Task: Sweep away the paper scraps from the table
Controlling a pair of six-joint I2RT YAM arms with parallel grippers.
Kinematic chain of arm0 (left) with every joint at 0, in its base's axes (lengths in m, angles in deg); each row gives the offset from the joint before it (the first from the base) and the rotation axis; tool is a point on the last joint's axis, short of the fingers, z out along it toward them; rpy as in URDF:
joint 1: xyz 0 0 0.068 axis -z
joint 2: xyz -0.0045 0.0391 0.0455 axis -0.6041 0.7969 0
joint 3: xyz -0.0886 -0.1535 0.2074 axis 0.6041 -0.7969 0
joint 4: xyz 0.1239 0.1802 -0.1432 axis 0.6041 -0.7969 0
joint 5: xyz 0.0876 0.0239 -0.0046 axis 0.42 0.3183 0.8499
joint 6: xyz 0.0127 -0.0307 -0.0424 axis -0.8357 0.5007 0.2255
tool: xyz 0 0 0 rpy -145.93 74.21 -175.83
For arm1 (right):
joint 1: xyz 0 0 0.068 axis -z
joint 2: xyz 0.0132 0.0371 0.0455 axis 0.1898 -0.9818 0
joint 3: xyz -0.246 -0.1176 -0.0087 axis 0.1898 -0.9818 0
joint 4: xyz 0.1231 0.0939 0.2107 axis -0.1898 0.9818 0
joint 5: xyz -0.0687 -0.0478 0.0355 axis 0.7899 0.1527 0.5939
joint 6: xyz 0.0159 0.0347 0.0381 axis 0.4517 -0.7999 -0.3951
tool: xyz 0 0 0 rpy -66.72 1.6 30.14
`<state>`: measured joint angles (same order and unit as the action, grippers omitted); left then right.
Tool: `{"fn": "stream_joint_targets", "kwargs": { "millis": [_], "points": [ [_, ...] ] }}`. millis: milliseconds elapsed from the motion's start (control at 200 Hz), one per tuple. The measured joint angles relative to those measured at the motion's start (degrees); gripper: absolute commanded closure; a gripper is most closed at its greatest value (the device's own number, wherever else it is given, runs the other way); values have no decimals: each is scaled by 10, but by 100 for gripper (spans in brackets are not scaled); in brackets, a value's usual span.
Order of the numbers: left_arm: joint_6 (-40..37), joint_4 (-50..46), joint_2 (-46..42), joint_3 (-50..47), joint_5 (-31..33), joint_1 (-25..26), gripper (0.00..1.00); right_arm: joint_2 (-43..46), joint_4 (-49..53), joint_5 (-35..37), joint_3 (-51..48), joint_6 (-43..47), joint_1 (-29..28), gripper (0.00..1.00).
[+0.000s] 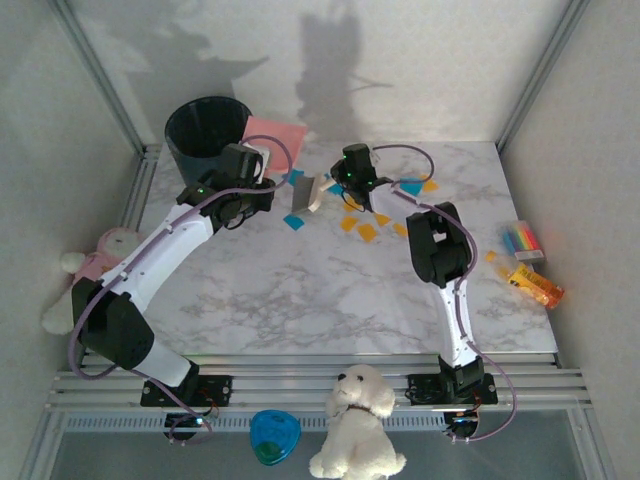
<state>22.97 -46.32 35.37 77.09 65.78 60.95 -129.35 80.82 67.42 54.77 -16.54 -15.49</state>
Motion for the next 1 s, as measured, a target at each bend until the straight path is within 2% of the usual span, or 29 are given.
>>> {"fn": "stream_joint_targets", "kwargs": {
  "millis": [581, 786, 1001],
  "points": [
    [-2, -1, 3, 0, 0, 0, 100, 175, 6, 58, -162, 103, -5, 100],
    [-2, -1, 3, 0, 0, -1, 100, 224, -4, 62, -162, 128, -12, 100],
    [-2, -4, 3, 0, -1, -1, 100, 178, -22, 32, -107, 143, -9, 100]
  ]
}}
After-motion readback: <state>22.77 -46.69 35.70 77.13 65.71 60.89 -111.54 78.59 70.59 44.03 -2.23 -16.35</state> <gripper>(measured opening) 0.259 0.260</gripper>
